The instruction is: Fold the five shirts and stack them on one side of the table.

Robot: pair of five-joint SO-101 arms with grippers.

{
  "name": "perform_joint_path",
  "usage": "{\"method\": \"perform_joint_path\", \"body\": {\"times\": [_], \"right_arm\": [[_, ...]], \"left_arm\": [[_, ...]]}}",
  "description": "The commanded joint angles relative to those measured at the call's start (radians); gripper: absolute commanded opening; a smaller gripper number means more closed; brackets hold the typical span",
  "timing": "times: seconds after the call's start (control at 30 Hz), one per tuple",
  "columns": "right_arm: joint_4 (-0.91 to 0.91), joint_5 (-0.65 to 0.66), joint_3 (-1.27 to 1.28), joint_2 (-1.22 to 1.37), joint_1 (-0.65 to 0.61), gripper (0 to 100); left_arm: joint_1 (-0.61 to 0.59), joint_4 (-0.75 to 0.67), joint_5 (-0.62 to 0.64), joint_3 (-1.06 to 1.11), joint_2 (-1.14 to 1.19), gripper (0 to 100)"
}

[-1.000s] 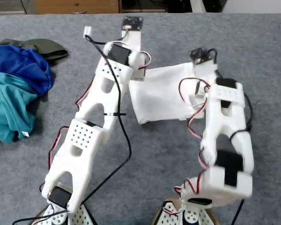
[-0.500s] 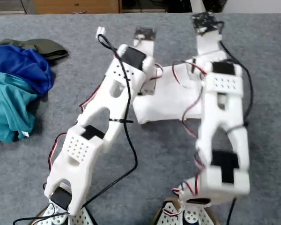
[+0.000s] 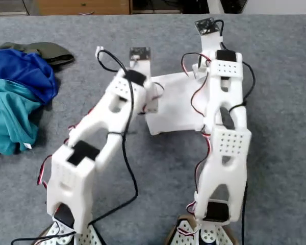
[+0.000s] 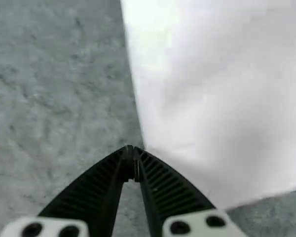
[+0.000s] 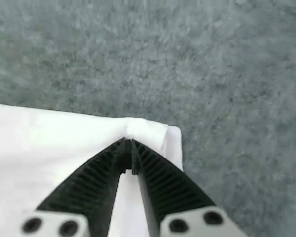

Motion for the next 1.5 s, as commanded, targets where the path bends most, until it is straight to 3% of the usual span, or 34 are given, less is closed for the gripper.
{"method": "perform_joint_path", "body": {"times": [0.0,0.27,0.57,0.83,1.13,1.3,1.47], "right_arm": [[0.107,0.002,-0.268,0.119,0.021,0.5],[0.325,-0.002,-0.667,0.341,0.033,0.4],[0.368,0.002,-0.783,0.406,0.033,0.5],[0.362,0.049,-0.782,0.41,0.027,0.5],[0.367,0.051,-0.782,0.41,0.041,0.4],[0.394,0.06,-0.792,0.404,0.038,0.4],[0.454,0.078,-0.808,0.305,0.01,0.3]], "left_arm": [[0.035,-0.166,0.021,0.21,-0.206,2],[0.061,-0.643,0.029,0.671,-0.383,2],[0.117,-0.618,0.074,0.675,-0.381,2],[0.109,-0.497,0.074,0.649,-0.343,2],[0.109,-0.256,0.052,0.339,-0.081,2],[0.086,-0.298,0.089,0.315,-0.091,2],[0.034,-0.313,0.094,0.301,-0.274,2]]}}
